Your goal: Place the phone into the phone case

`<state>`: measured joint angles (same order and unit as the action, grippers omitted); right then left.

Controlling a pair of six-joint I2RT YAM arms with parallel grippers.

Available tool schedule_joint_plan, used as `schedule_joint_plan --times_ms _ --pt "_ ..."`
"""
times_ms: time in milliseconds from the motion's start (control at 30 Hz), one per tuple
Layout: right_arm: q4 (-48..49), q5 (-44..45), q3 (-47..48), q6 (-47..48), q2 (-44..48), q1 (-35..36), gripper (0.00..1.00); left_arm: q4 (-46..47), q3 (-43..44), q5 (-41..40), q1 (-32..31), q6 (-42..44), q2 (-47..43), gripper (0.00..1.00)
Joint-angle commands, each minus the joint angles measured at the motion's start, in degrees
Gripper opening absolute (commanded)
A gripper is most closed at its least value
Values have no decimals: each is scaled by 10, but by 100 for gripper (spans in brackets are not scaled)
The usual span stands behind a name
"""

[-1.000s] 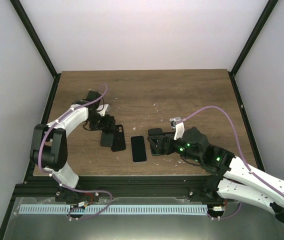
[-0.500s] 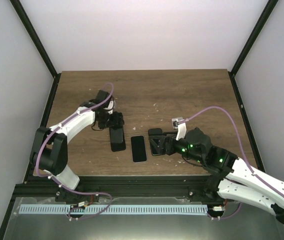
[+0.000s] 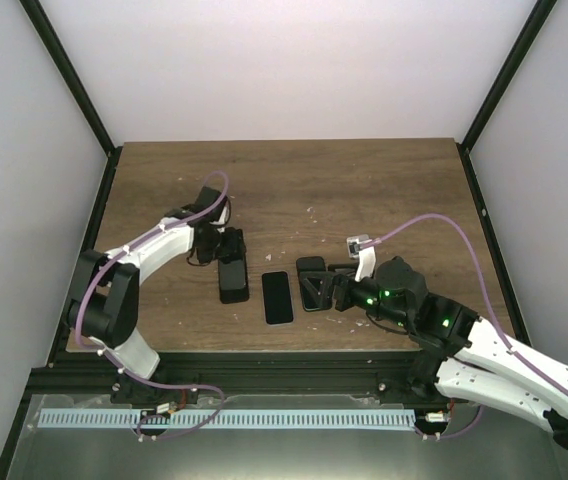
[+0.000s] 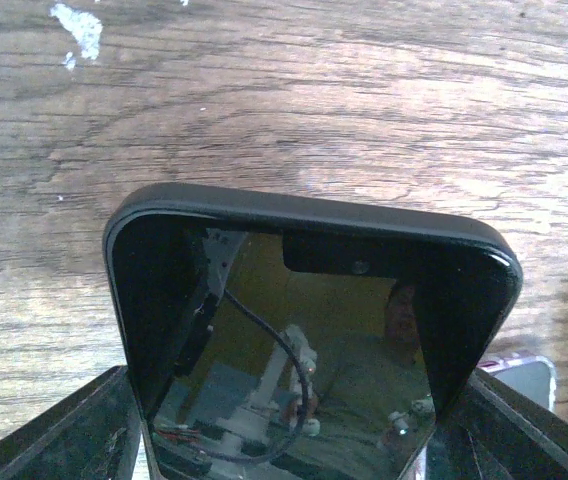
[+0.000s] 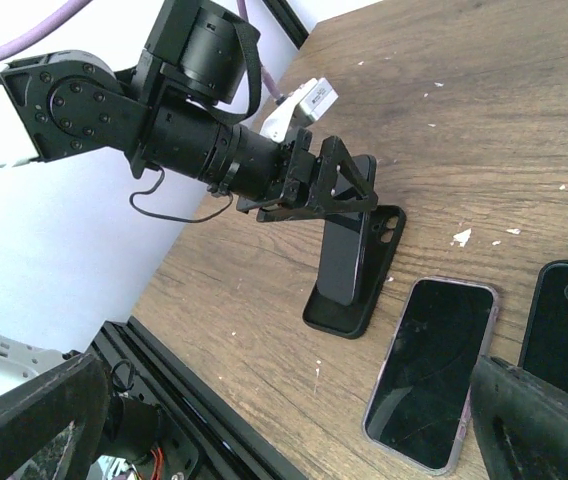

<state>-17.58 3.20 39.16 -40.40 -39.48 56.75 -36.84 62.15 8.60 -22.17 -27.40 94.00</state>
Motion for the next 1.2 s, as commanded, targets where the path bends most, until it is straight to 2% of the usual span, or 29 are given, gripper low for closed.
schedule_joint_plan --times_ms 0,533,1167 --pt "3 5 -2 -5 0 -2 100 26 -14 -18 -5 -18 0 37" --pt "14 -9 -4 -10 -15 -3 100 19 -26 -61 -48 -55 11 43" --pt "-2 -6 -10 -16 15 -2 100 12 -54 -94 -58 -88 -10 44"
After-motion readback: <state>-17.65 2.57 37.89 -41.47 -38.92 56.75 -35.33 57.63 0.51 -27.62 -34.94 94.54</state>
